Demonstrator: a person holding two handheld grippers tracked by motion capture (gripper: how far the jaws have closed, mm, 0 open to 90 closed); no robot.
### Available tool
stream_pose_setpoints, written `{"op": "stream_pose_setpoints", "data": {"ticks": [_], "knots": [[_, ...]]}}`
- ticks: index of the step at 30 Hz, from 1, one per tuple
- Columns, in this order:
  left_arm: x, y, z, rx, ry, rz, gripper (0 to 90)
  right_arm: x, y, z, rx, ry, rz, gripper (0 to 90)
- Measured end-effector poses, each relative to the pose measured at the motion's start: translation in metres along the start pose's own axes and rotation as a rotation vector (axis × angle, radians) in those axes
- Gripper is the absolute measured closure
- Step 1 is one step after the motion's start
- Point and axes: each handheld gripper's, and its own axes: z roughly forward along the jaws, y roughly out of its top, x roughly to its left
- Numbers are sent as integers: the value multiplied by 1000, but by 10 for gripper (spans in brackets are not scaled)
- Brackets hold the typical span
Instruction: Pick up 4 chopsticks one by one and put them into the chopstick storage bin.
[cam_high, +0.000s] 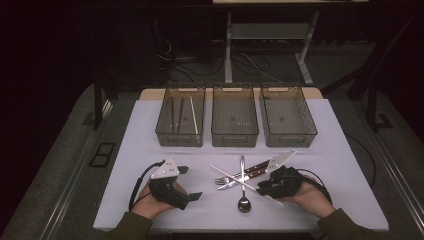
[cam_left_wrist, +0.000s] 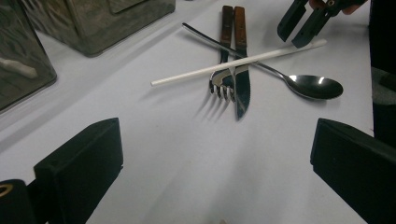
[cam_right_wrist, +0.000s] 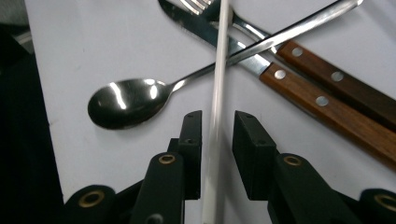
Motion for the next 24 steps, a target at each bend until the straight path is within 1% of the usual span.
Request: {"op": "stream_pose_setpoints", "data": {"ticks": [6, 10, 14, 18, 21, 24], "knots": [[0, 0, 0, 3, -1, 0, 10, 2, 1, 6, 37, -10, -31, 744], [0, 0, 1, 5, -1, -2, 10, 6, 2, 9, 60, -34, -51, 752], [0, 0, 1, 8, -1, 1, 10, 11, 5, 11, 90, -72, -73, 763], [0, 0, 1, 9, -1, 0, 10, 12, 9, 12, 121, -85, -57, 787], [0, 0, 2, 10, -1, 2, 10, 11, 12, 13, 142, -93, -36, 829], [0, 0, 2, 11, -1, 3, 10, 12, 16, 14, 173, -103, -35, 836]]}}
